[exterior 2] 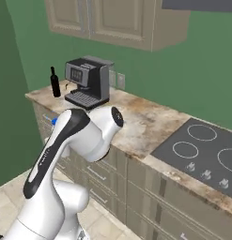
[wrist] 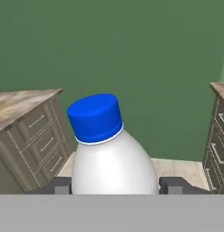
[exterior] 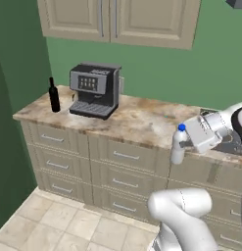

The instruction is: Place the drinks on the dining counter in a tight cluster.

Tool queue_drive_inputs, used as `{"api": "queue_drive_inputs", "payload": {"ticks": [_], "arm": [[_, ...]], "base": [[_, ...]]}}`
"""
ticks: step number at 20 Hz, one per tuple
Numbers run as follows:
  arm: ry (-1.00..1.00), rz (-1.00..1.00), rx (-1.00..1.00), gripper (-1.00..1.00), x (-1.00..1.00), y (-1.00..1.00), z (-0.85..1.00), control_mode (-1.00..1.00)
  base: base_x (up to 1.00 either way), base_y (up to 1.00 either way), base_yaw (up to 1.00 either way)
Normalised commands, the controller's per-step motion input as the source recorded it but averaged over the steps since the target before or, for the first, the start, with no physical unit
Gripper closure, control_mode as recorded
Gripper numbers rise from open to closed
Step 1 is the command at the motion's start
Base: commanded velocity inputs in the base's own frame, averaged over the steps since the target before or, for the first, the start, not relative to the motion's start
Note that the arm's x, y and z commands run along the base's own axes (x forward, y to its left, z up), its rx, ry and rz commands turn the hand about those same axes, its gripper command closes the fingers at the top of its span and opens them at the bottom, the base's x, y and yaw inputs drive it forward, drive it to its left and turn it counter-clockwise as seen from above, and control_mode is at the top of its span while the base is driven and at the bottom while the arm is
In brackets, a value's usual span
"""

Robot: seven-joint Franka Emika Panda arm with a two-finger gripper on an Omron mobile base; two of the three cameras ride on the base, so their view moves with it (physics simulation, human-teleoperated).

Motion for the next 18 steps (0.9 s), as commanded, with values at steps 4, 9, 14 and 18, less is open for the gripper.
{"api": "queue_drive_inputs", "payload": {"ticks": [4,9,14,18], "arm": [[0.00,0.00,0.00,1.00,0.00,0.00,0.00,1.00],[0.00,0.00,0.00,1.00,0.00,0.00,0.00,1.00],[0.00,0.00,0.00,1.00,0.00,0.00,0.00,1.00],[0.00,0.00,0.00,1.00,0.00,0.00,0.00,1.00]], "base": [[-0.60,-0.24,-0.62],[-0.15,-0.02,-0.85],[0.00,0.09,-0.99],[0.00,0.04,-0.98]]}}
